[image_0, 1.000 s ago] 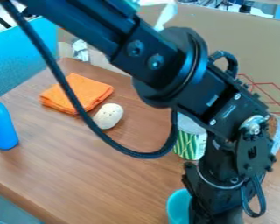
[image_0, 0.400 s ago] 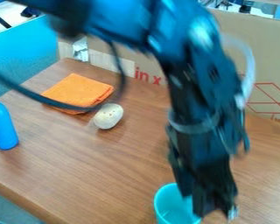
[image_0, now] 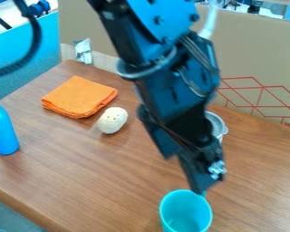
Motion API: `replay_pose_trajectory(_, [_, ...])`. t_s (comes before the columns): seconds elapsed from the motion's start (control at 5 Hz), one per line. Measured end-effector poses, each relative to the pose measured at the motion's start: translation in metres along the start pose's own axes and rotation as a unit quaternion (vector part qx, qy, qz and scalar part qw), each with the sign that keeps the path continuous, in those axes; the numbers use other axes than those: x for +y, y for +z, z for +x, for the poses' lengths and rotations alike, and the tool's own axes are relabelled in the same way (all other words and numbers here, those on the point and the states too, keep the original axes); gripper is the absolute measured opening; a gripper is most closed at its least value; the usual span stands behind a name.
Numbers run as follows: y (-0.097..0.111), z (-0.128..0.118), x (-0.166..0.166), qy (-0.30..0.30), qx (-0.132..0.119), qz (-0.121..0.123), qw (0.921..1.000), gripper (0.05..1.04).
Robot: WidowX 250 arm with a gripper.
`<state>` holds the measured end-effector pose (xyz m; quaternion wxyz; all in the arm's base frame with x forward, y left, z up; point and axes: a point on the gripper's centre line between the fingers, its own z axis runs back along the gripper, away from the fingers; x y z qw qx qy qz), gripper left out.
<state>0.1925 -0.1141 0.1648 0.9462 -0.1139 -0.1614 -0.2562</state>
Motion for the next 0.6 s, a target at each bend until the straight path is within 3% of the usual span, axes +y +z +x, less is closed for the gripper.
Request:
replay_pose_trajectory(0.2, [0.009, -0.016, 0.041, 0.091, 0.032, 0.097, 0.9906, 1.006])
replay_pose_trajectory(0.4, [0.01, -0.03, 0.092, 0.192, 0.069, 0.174, 0.9634, 1.005])
replay_pose_trajectory(0.6, [0.009, -0.043, 0.145, 0.249, 0.108, 0.203, 0.9407, 1.005])
